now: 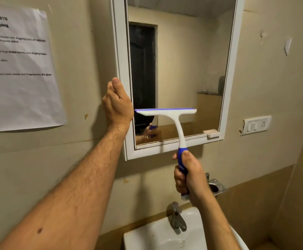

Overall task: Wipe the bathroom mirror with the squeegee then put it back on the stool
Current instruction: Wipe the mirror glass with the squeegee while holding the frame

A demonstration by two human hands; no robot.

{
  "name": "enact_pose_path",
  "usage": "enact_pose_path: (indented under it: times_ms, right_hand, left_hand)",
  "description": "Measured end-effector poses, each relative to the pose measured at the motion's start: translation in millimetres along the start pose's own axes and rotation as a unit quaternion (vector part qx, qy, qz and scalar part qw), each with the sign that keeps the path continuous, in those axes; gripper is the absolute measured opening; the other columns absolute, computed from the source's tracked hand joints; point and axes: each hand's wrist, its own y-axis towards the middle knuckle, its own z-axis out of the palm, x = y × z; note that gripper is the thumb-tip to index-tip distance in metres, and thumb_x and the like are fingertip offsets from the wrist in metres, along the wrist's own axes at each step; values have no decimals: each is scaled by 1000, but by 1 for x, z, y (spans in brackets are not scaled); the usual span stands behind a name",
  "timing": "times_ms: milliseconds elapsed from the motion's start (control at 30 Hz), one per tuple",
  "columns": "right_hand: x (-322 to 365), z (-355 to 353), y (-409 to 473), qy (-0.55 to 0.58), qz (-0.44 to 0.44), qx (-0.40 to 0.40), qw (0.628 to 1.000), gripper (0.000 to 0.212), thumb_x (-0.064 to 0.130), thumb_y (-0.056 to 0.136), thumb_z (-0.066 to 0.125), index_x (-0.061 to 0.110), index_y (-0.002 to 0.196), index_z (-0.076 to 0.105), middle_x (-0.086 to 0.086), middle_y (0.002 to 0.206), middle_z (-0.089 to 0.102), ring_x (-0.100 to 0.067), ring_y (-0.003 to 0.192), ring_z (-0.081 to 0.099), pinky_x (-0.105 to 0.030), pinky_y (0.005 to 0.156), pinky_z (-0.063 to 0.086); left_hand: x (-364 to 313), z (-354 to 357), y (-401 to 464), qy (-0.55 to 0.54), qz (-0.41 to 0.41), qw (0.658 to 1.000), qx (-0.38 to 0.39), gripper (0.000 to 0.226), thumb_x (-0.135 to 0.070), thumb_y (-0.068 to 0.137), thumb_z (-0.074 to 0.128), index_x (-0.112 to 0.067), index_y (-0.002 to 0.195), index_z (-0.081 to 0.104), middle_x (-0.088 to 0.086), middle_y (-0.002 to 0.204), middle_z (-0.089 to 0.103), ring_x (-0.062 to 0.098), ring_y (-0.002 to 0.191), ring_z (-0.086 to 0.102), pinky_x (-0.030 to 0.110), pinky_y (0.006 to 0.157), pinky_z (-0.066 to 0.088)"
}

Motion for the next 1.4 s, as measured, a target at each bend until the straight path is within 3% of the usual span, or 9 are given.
enact_pose_path:
  times_ms: [67,167,267,533,900,1033,1233,1300,1400]
  right_hand:
    - [7,2,4,-5,-12,8,1000,40,57,95,40,25,89,63,2,53,39,-12,41,29,-25,43,25]
    - [-4,1,-5,-3,-2,11,1000,42,59,92,43,22,89,61,0,54,37,-13,42,28,-25,43,24]
    - [-30,-7,-24,-5,30,2,1000,45,62,88,47,18,87,60,-2,53,35,-14,41,25,-26,43,21]
    - [-15,-5,-9,-6,14,12,1000,44,62,87,45,21,89,61,0,52,40,-13,41,29,-23,42,25]
    - [-40,-5,-16,7,16,8,1000,46,64,85,48,20,84,61,-2,51,41,-14,41,30,-24,43,27]
    - [-13,2,0,22,-41,25,999,39,48,91,47,13,88,63,-6,57,54,-16,41,44,-25,39,41]
    - [-11,11,0,7,-23,-14,1000,37,36,102,36,20,82,63,1,53,45,-10,41,35,-21,39,30]
    - [-23,9,-9,3,-2,-19,1000,36,35,102,35,16,82,58,1,52,43,-10,41,33,-21,40,28]
    - [-37,6,-25,-5,31,-27,999,35,35,102,36,12,83,56,1,52,41,-11,42,30,-22,41,26]
  left_hand:
    - [1,-1,-1,3,2,1000,1,49,-35,102,25,-3,90,60,-5,76,55,10,68,49,-4,55,24]
    - [2,-2,-4,-5,7,1000,4,46,-31,103,26,-4,86,59,-5,73,54,-10,67,49,-5,55,24]
    - [3,-1,-5,-1,8,1000,2,46,-29,103,26,-2,88,61,-5,76,51,-3,72,43,-6,57,22]
    - [2,-1,-7,-10,-3,1000,1,46,-28,103,27,-2,84,59,-15,64,45,-18,64,46,-3,53,26]
    - [8,2,-7,0,6,1000,-9,51,-32,103,25,2,88,60,7,76,63,11,75,47,1,54,26]
    - [6,0,-7,-6,11,1000,-5,44,-33,102,24,-10,76,50,-11,61,49,-5,62,47,3,50,28]
    - [4,-1,-9,-27,5,1000,-5,48,-31,103,26,-1,102,63,-7,85,55,-5,92,48,-9,62,23]
    - [4,-1,-10,-25,2,1000,0,45,-29,103,27,-1,100,64,-8,82,54,-19,77,44,-8,61,24]
    - [6,-1,-9,-12,4,1000,1,43,-26,103,28,-2,89,61,-12,71,52,-19,63,41,-5,56,23]
